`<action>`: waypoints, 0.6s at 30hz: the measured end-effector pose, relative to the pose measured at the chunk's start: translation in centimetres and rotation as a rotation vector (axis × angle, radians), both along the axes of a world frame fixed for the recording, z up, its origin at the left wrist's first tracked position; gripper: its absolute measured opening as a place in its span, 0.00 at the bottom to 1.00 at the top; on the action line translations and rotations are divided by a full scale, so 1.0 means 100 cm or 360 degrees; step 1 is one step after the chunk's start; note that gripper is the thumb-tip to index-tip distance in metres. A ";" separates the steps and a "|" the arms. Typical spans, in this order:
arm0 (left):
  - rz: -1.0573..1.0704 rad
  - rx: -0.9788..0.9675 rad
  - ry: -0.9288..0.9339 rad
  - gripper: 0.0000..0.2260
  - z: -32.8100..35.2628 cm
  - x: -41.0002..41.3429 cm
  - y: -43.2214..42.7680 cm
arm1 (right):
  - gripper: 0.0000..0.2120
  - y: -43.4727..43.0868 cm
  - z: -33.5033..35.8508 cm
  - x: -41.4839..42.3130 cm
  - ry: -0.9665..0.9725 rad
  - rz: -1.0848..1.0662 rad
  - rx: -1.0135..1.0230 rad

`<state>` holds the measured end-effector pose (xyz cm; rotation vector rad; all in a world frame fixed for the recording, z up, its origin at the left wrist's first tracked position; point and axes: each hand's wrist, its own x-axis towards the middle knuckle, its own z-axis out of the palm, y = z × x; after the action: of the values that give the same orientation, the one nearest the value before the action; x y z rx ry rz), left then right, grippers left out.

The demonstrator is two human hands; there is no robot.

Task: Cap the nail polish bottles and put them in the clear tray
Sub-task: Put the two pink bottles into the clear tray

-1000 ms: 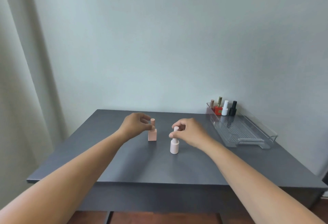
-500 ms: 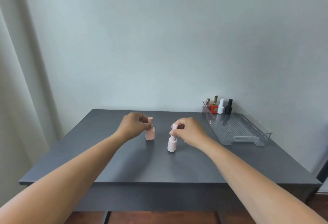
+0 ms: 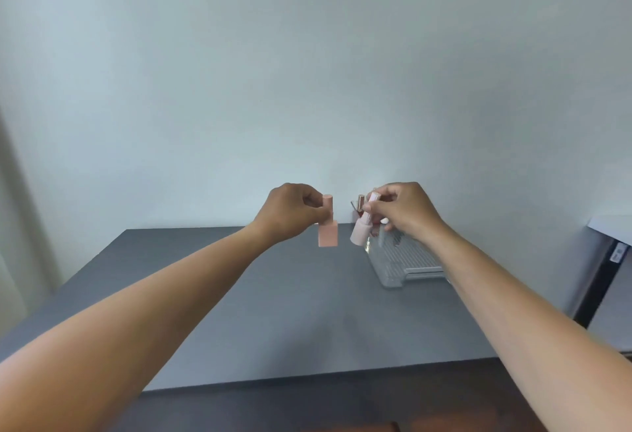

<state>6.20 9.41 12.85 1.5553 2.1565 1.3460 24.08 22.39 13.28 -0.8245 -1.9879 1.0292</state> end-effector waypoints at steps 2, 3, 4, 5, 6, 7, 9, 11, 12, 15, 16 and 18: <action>-0.0053 0.0008 -0.0013 0.07 0.007 0.013 0.021 | 0.07 0.020 0.009 0.014 0.0033 -0.0081 0.0041; -0.0081 0.0006 -0.0022 0.07 0.010 0.019 0.033 | 0.07 0.031 0.013 0.020 0.0047 -0.0124 0.0058; -0.0113 0.0004 -0.0034 0.06 0.012 0.024 0.046 | 0.07 0.043 0.016 0.026 0.0053 -0.0171 0.0071; -0.0138 -0.0001 -0.0047 0.06 0.013 0.029 0.058 | 0.08 0.056 0.018 0.032 0.0048 -0.0216 0.0083; -0.0148 -0.0007 -0.0050 0.06 0.013 0.033 0.070 | 0.08 0.066 0.020 0.036 0.0035 -0.0256 0.0091; -0.0155 -0.0019 -0.0043 0.06 0.012 0.036 0.083 | 0.08 0.079 0.020 0.040 0.0018 -0.0299 0.0099; -0.0159 -0.0052 -0.0024 0.05 0.010 0.041 0.109 | 0.08 0.103 0.017 0.043 -0.0027 -0.0379 0.0119; -0.0148 -0.0081 0.0004 0.04 0.005 0.043 0.133 | 0.08 0.125 0.010 0.041 -0.0077 -0.0438 0.0134; -0.0138 -0.0093 0.0028 0.04 0.003 0.044 0.145 | 0.08 0.136 0.006 0.039 -0.0106 -0.0456 0.0151; -0.0129 -0.0152 0.0078 0.04 -0.005 0.043 0.180 | 0.08 0.166 -0.009 0.028 -0.0197 -0.0481 0.0182; -0.0126 -0.0177 0.0086 0.04 -0.008 0.042 0.189 | 0.09 0.173 -0.015 0.024 -0.0229 -0.0482 0.0177; -0.0115 -0.0223 0.0096 0.05 -0.014 0.039 0.209 | 0.10 0.188 -0.025 0.014 -0.0285 -0.0477 0.0150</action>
<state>10.12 30.27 11.50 1.6219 2.1549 1.1151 25.44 41.21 10.81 -1.1549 -1.9650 0.7048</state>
